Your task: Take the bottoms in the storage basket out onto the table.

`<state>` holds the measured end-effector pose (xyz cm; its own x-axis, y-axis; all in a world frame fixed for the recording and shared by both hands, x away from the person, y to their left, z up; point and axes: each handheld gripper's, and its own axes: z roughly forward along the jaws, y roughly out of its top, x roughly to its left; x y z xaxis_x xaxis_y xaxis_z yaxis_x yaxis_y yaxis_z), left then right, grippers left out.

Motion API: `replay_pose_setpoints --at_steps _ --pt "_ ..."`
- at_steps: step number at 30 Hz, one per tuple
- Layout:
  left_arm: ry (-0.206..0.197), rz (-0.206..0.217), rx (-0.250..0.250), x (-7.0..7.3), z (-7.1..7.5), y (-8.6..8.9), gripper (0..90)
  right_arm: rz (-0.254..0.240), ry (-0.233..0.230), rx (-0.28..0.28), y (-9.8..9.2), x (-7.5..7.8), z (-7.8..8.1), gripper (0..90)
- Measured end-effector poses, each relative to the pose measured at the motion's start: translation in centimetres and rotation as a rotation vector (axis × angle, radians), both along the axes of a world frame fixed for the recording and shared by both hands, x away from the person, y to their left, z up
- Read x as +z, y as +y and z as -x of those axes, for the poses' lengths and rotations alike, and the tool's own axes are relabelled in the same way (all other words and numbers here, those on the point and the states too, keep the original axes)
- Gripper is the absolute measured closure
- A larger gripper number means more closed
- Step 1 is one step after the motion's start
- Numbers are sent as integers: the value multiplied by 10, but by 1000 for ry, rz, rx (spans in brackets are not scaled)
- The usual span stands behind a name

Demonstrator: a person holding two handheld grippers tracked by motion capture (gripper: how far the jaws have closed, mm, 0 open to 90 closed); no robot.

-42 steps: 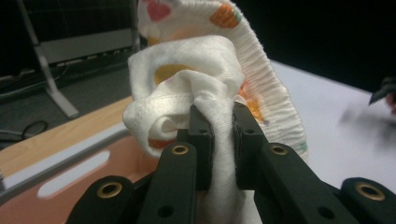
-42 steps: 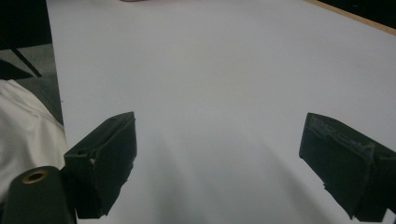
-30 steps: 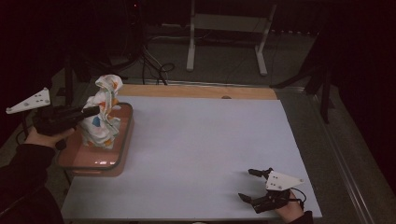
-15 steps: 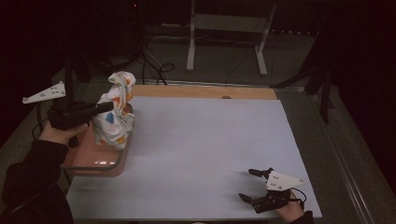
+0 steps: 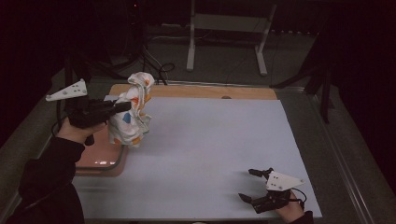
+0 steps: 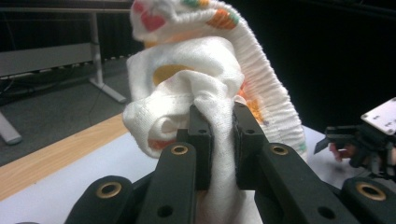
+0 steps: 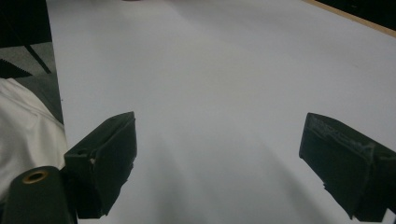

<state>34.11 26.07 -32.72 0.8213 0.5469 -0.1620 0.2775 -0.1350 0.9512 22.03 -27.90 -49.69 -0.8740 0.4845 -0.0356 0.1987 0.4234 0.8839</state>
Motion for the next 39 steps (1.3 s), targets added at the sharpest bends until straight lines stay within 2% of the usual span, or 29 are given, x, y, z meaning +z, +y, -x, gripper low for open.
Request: replay_pose_setpoints --at_steps 7,12,17,24,28,39 --pt "-8 -4 -28 -3 -2 -18 821 0 1 -2 0 0 0 111" --pt "-10 -23 -44 -6 -4 -36 821 -7 1 -4 0 0 0 111" --pt "1 -43 -67 -9 -5 -55 821 -6 1 -9 -1 0 0 111" --pt "3 -45 -92 -12 -5 -75 821 -13 1 -11 -1 0 0 112" --pt "3 -59 -123 -16 -4 -91 820 -10 0 -12 -2 0 0 111" --pt "10 -49 -154 -28 -4 -117 819 -2 -3 -19 -2 0 0 111"
